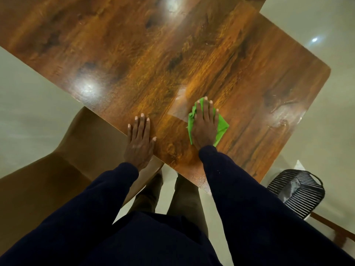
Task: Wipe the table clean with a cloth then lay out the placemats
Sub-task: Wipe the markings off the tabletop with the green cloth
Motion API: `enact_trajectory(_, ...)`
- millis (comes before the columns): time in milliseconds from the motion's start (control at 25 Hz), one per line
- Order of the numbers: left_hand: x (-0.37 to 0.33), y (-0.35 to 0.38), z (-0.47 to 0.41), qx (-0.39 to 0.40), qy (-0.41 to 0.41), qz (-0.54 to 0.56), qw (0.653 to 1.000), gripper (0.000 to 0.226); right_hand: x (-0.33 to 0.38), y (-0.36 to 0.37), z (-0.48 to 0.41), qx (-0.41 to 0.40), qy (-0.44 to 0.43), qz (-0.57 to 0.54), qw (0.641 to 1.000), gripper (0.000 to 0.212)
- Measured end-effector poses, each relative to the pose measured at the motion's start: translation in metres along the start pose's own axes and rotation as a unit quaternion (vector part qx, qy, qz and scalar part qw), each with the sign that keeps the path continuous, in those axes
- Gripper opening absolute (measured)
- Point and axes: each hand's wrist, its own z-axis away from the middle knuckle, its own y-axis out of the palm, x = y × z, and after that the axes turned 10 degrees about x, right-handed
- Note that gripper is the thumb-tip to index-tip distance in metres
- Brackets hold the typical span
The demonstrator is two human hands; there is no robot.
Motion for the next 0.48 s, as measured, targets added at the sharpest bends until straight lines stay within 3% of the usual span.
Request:
enact_trajectory(160, 0.003, 0.000, -0.001, -0.013, -0.012, 0.004, 1.000, 0.067, 0.040, 0.013, 0.006, 0.029, -0.132, 0.026, 0.991, 0.054)
enact_trajectory(320, -0.002, 0.001, -0.010, -0.036, 0.003, -0.011, 0.999, 0.065, -0.012, 0.015, 0.046, 0.105, -0.346, 0.073, 0.930, 0.063)
enact_trajectory(400, -0.003, 0.001, -0.014, -0.035, 0.009, -0.006, 0.999, 0.065, -0.042, 0.007, 0.042, 0.090, -0.328, 0.049, 0.939, 0.060)
enact_trajectory(480, -0.002, 0.001, -0.016, -0.045, 0.004, -0.002, 0.999, 0.065, -0.048, -0.003, 0.013, 0.060, -0.226, 0.029, 0.972, 0.057)
